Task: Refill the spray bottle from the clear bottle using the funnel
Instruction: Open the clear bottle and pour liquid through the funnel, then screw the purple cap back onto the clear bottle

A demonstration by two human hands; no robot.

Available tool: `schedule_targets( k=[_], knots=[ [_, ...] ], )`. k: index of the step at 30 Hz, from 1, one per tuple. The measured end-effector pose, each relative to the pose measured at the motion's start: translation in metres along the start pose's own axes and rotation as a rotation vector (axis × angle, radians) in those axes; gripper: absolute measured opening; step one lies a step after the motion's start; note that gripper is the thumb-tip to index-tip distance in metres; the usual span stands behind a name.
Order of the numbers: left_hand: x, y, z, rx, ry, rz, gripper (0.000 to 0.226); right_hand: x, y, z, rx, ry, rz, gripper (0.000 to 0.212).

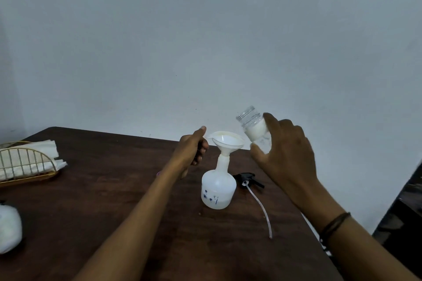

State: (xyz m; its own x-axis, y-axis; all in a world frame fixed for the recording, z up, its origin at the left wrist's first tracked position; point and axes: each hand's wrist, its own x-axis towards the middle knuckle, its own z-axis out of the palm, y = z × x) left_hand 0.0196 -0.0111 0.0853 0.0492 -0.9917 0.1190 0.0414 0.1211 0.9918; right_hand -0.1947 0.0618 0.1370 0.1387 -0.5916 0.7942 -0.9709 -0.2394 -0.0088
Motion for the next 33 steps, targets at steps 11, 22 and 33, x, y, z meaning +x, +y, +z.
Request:
schedule_targets(
  k=[11, 22, 33],
  knots=[
    [-0.012, -0.029, -0.038, 0.271, 0.308, 0.209, 0.041, -0.048, -0.088, 0.027, 0.940, 0.185, 0.254, 0.061],
    [-0.007, -0.087, -0.101, 1.011, 0.301, 0.240, 0.051, -0.055, -0.153, 0.077, 1.133, 0.102, 0.294, 0.063],
    [-0.009, -0.092, -0.092, 1.224, 0.003, 0.164, 0.038, -0.066, -0.155, 0.115, 1.059, 0.007, 0.291, 0.075]
  ],
)
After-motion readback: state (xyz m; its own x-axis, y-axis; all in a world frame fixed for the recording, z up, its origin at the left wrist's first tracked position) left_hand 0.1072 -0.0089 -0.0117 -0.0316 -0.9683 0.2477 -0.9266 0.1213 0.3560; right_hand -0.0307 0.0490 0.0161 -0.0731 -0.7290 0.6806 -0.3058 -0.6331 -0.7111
